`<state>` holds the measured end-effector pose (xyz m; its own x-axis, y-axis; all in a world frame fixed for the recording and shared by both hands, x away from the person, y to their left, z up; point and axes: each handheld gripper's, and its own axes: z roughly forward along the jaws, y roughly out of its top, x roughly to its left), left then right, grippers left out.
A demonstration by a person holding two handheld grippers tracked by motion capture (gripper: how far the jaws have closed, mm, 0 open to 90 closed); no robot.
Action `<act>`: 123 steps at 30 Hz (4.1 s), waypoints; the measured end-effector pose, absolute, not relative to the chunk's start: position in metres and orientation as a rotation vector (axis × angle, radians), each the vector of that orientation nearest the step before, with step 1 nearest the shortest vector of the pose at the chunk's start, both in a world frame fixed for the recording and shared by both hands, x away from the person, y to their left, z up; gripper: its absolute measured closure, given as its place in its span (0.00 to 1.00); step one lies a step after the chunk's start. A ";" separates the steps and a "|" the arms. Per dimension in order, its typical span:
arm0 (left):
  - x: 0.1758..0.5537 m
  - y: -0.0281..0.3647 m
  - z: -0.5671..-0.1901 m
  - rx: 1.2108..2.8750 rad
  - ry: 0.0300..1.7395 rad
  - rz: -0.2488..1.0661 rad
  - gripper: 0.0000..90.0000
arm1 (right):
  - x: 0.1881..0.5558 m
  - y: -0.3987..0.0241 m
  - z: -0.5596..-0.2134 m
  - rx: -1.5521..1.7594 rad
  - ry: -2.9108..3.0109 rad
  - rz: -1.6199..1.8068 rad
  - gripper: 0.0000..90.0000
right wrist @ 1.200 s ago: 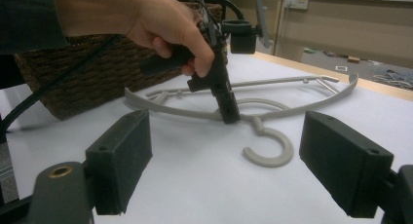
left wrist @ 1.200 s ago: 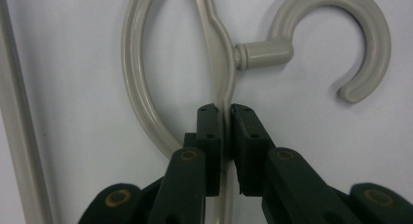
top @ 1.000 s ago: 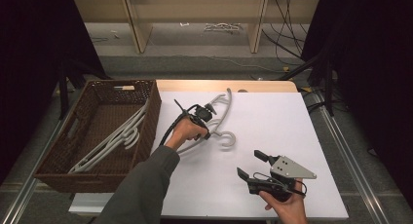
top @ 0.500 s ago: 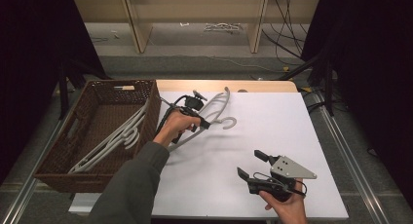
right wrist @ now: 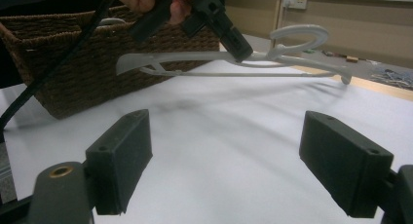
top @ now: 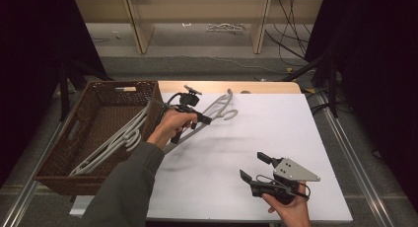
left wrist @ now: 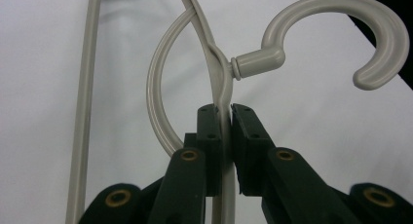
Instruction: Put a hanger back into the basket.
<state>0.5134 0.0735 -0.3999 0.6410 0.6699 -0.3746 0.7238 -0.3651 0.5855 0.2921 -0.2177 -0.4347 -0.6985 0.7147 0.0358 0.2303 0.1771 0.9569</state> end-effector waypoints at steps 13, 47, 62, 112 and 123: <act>0.512 0.093 -0.385 1.928 1.148 -0.115 0.92 | 0.292 -0.217 -0.436 0.887 2.039 1.537 0.23; 0.481 0.164 -0.304 1.801 1.098 0.011 0.92 | 0.293 -0.216 -0.437 0.894 2.042 1.534 0.23; 0.445 0.193 -0.269 1.660 1.082 0.111 0.92 | 0.295 -0.216 -0.437 0.861 2.035 1.534 0.23; 0.393 0.352 -0.327 1.643 1.261 0.237 0.92 | 0.296 -0.215 -0.441 0.903 2.057 1.512 0.23; 0.407 0.354 -0.361 1.716 1.289 0.199 0.91 | 0.296 -0.214 -0.441 0.886 2.048 1.510 0.23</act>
<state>0.4070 0.3543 -0.3608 0.4315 0.8158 -0.3851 0.6621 0.0036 0.7494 0.2962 -0.2143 -0.4414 -0.6961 0.7176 0.0222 0.2335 0.1970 0.9522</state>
